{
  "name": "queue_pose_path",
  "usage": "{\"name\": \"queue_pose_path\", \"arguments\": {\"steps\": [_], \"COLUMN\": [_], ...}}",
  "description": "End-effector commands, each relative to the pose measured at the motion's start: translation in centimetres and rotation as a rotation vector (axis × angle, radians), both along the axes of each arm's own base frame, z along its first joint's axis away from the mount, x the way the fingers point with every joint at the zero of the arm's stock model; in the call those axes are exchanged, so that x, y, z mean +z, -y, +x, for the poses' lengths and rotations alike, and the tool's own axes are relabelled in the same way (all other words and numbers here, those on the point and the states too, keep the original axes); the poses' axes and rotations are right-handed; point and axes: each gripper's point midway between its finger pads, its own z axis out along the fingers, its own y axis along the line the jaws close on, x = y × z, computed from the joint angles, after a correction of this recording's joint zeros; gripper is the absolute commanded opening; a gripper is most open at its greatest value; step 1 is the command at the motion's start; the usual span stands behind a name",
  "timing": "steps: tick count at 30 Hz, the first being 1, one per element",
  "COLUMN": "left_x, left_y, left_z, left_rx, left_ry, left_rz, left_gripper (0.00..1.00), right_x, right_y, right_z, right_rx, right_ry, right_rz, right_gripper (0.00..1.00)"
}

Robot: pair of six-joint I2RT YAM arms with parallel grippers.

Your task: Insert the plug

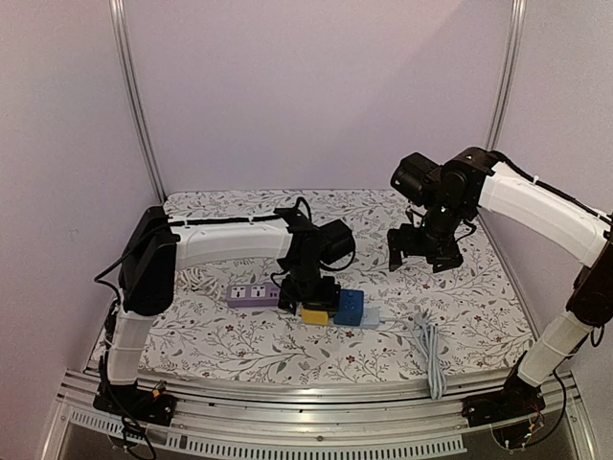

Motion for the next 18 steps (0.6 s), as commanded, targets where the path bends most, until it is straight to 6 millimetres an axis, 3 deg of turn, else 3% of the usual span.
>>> {"name": "queue_pose_path", "arguments": {"steps": [1,12,18], "left_x": [-0.2,4.9,7.0], "left_y": [-1.0,-1.1,-0.9], "left_z": [-0.6,1.8,1.8], "left_rx": [-0.031,-0.004,0.032], "left_ry": [-0.028,0.075,0.064], "left_rz": [0.032,-0.006,-0.073], "left_gripper": [0.83,0.81,0.8], "right_x": [0.5,0.6,0.3], "right_y": [1.2,1.4,1.0], "right_z": [-0.7,-1.0,-0.9], "right_rx": [0.004,-0.008,-0.011], "right_ry": [-0.019,-0.016,-0.022], "right_rz": [-0.042,-0.033,-0.022], "right_gripper": [0.95,0.95,0.95]}}
